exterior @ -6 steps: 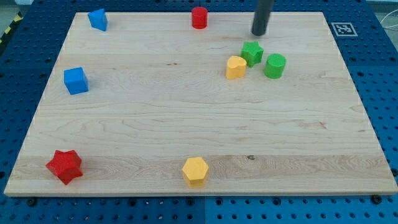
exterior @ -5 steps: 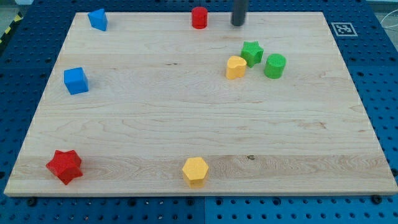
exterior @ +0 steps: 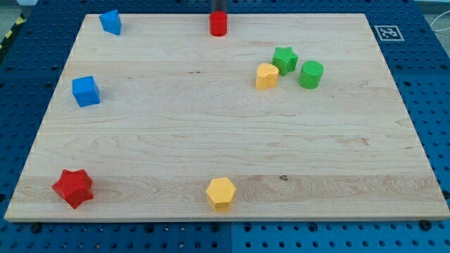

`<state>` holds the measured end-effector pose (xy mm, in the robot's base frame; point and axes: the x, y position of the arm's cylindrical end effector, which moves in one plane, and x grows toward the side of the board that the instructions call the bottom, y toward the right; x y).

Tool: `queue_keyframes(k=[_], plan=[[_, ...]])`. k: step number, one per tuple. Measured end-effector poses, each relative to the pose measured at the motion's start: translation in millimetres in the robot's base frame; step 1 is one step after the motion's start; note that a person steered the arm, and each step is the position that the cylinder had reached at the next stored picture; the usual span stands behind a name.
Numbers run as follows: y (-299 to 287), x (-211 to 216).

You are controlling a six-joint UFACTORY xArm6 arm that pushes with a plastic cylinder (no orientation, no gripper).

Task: Push the red circle slightly down

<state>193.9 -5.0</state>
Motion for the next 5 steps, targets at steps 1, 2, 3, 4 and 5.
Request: queue_keyframes(k=[1,2,3,4,5], plan=[[3.0,5.0],[-12.2,8.2],[-18.0,22.9],[-18.0,42.6],[-28.8,52.1]])
